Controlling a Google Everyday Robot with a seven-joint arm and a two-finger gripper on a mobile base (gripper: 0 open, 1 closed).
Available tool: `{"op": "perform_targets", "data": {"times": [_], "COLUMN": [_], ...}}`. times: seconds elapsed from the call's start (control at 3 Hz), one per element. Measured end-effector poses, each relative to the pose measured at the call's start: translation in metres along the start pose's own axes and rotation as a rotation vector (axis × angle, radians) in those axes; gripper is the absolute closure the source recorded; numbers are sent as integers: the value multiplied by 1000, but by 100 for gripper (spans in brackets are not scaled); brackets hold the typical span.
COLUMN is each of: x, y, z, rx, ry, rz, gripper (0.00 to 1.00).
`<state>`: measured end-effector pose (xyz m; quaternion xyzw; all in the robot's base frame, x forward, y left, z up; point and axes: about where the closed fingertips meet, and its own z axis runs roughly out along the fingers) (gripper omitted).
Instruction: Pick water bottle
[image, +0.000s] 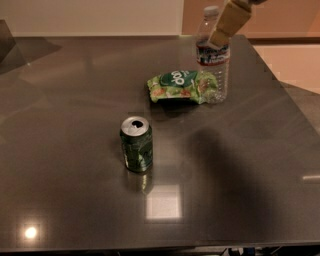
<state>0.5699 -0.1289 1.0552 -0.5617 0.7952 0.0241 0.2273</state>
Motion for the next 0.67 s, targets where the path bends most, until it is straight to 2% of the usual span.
{"op": "perform_targets", "data": {"times": [0.33, 0.67], "x": [-23, -23], "y": [-3, -3], "z": [-6, -6], "rx": [15, 15], "ry": [-19, -20], "rz": [-36, -37], "gripper": [100, 100]}}
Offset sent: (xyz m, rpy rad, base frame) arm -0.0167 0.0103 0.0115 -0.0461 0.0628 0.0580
